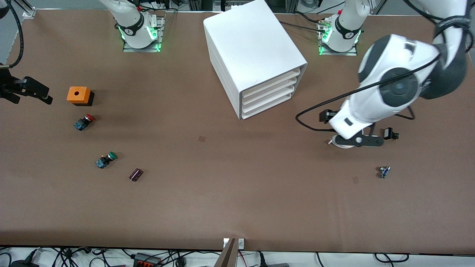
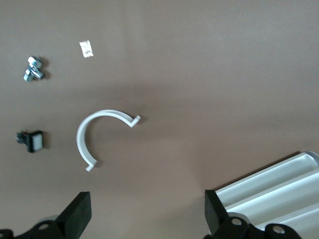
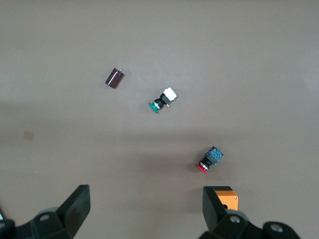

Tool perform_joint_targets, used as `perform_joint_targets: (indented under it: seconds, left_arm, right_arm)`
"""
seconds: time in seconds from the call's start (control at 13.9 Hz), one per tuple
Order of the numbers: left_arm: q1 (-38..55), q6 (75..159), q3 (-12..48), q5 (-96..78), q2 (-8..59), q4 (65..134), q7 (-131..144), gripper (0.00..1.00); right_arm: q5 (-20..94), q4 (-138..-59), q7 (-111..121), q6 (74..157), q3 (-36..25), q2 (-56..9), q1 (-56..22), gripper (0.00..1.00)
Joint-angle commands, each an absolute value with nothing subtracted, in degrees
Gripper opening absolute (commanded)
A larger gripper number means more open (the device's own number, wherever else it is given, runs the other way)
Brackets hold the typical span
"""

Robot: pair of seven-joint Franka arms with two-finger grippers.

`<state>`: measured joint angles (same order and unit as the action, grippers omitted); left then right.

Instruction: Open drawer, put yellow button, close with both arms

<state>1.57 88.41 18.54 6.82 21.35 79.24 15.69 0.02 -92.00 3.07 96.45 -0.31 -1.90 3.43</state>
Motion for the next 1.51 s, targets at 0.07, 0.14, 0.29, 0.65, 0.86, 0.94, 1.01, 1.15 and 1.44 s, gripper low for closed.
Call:
perform_joint_targets:
  seconds: [0.07, 0.14, 0.29, 0.65, 0.86, 0.94, 1.01, 1.15, 1.44]
  left_arm:
    - [1.05, 85.60, 14.79, 7.12, 16.29, 78.13, 10.12, 1.00]
    - [1.23, 85.69, 12.76, 5.55, 14.00, 78.57, 8.89, 1.00]
    - [1.49, 87.17, 7.50, 1.17, 9.08, 82.24, 5.82, 1.00]
    - [1.49, 92.29, 4.13, -0.79, -0.52, 93.51, 1.76, 1.00]
    - [1.06, 92.29, 4.04, -0.79, -0.53, 93.69, 1.67, 1.00]
    - [0.88, 92.29, 4.04, -0.79, -0.44, 93.78, 1.67, 1.00]
    - [0.97, 92.20, 4.04, -0.79, -0.61, 93.78, 1.67, 1.00]
    - [1.05, 92.20, 4.04, -0.79, -0.53, 93.95, 2.19, 1.00]
    - [0.62, 92.29, 3.08, -0.79, 0.26, 93.96, 2.20, 1.00]
  right_arm:
    - [-0.79, -93.87, 4.04, 97.56, -0.35, -0.88, 3.16, 1.00]
    - [-0.79, -93.87, 4.04, 97.56, -0.35, -0.88, 3.16, 1.00]
    - [-0.79, -93.78, 4.13, 97.47, -0.35, -0.88, 3.16, 1.00]
    - [-0.79, -93.60, 4.22, 96.86, -0.35, -0.88, 3.16, 1.00]
    - [-0.79, -93.43, 4.13, 96.15, -0.26, -0.88, 3.16, 1.00]
    - [-0.79, -93.43, 4.13, 96.15, -0.09, -0.88, 3.08, 1.00]
    - [-0.79, -93.43, 4.13, 96.15, -0.09, -0.88, 3.08, 1.00]
    - [-0.79, -93.43, 4.13, 96.15, -0.09, -0.97, 3.16, 1.00]
    - [-0.79, -93.25, 4.13, 96.15, -0.09, -1.05, 3.25, 1.00]
